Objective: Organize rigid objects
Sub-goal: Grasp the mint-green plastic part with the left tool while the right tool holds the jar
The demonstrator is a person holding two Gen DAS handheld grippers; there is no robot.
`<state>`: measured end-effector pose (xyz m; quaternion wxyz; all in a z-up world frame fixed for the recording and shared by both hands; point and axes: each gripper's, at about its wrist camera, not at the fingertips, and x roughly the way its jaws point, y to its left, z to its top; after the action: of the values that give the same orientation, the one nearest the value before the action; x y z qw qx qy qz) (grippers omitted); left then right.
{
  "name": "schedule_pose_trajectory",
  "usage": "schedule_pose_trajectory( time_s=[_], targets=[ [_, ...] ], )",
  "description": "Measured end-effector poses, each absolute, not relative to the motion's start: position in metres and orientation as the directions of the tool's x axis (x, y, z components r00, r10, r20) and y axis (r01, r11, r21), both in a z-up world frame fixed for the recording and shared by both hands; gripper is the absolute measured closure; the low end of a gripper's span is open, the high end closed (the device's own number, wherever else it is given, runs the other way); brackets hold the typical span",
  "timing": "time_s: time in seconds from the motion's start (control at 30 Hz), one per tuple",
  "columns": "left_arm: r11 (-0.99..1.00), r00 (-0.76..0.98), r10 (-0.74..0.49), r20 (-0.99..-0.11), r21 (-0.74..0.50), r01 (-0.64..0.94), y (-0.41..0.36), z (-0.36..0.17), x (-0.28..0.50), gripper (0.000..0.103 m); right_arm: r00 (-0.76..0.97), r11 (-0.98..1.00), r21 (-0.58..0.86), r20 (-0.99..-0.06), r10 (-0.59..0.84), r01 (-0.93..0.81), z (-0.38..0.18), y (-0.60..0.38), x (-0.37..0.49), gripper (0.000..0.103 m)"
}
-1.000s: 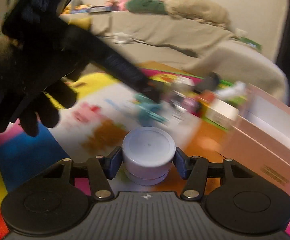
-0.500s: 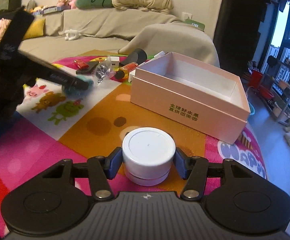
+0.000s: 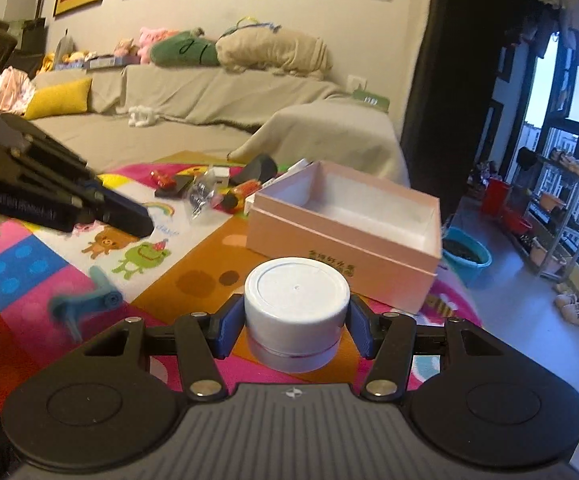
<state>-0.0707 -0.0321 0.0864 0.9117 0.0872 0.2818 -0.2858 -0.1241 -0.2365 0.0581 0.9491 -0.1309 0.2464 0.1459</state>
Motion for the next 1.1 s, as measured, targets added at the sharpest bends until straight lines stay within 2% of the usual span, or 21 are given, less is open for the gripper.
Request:
schedule_pose_trajectory(
  time_s=[0.1, 0.2, 0.27, 0.4, 0.43, 0.47, 0.5, 0.53, 0.6, 0.67, 0.83, 0.93, 0.97, 1.0, 1.03, 1.1],
  targets=[
    [0.846, 0.719, -0.434, -0.543, 0.030, 0.533, -0.031, 0.096, -0.067, 0.092, 0.844, 0.932, -0.164, -0.495, 0.206, -0.324, 0.058, -0.244, -0.129, 0.048],
    [0.866, 0.711, -0.429, -0.557, -0.031, 0.499, -0.019, 0.095, -0.064, 0.087, 0.839, 0.939, -0.132, -0.502, 0.212, -0.316, 0.052, -0.249, -0.129, 0.048],
    [0.879, 0.676, -0.422, -0.604, -0.088, 0.469, -0.012, 0.086, -0.070, 0.087, 0.834, 0.945, -0.120, -0.513, 0.203, -0.304, 0.043, -0.249, -0.124, 0.048],
    [0.914, 0.624, -0.356, -0.695, -0.121, 0.386, 0.000, 0.062, -0.088, 0.085, 0.819, 0.958, -0.108, -0.549, 0.165, -0.265, 0.026, -0.244, -0.111, 0.047],
    [0.926, 0.607, -0.334, -0.721, -0.132, 0.353, 0.003, 0.055, -0.092, 0.085, 0.807, 0.964, -0.096, -0.570, 0.152, -0.249, 0.021, -0.243, -0.105, 0.040],
    [0.934, 0.589, -0.323, -0.741, -0.147, 0.327, 0.006, 0.050, -0.094, 0.084, 0.794, 0.968, -0.084, -0.592, 0.141, -0.235, 0.018, -0.242, -0.100, 0.027],
    [0.939, 0.569, -0.320, -0.758, -0.173, 0.298, 0.009, 0.044, -0.095, 0.084, 0.783, 0.970, -0.074, -0.606, 0.139, -0.230, 0.015, -0.243, -0.098, 0.021],
    [0.938, 0.553, -0.331, -0.764, -0.204, 0.280, 0.012, 0.040, -0.094, 0.084, 0.774, 0.972, -0.062, -0.618, 0.142, -0.227, 0.012, -0.243, -0.096, 0.015],
    [0.927, 0.539, -0.371, -0.756, -0.272, 0.257, 0.014, 0.035, -0.093, 0.084, 0.750, 0.971, -0.041, -0.643, 0.156, -0.237, 0.007, -0.242, -0.097, 0.013],
    [0.920, 0.545, -0.390, -0.742, -0.299, 0.251, 0.011, 0.032, -0.087, 0.084, 0.716, 0.969, 0.005, -0.673, 0.187, -0.248, 0.001, -0.243, -0.097, 0.002],
    [0.909, 0.554, -0.414, -0.723, -0.296, 0.293, -0.016, 0.017, -0.075, 0.084, 0.716, 0.976, 0.036, -0.674, 0.182, -0.214, 0.002, -0.246, -0.105, 0.000],
    [0.906, 0.609, -0.375, -0.699, -0.138, 0.401, -0.041, 0.016, -0.082, 0.082, 0.708, 0.975, 0.025, -0.683, 0.177, -0.220, 0.002, -0.245, -0.106, 0.000],
    [0.896, 0.611, -0.368, -0.701, -0.092, 0.434, -0.047, 0.015, -0.084, 0.073, 0.704, 0.974, 0.013, -0.689, 0.172, -0.225, 0.002, -0.244, -0.105, 0.000],
    [0.877, 0.602, -0.376, -0.705, -0.061, 0.476, -0.053, 0.016, -0.088, 0.058, 0.701, 0.973, -0.001, -0.694, 0.165, -0.231, 0.002, -0.242, -0.105, 0.000],
    [0.859, 0.586, -0.392, -0.710, -0.054, 0.509, -0.056, 0.015, -0.090, 0.051, 0.699, 0.972, -0.007, -0.696, 0.165, -0.236, 0.002, -0.241, -0.104, 0.000],
    [0.822, 0.542, -0.427, -0.723, -0.062, 0.565, -0.062, 0.015, -0.094, 0.027, 0.692, 0.968, -0.011, -0.702, 0.171, -0.251, 0.002, -0.242, -0.104, 0.000]
  ],
)
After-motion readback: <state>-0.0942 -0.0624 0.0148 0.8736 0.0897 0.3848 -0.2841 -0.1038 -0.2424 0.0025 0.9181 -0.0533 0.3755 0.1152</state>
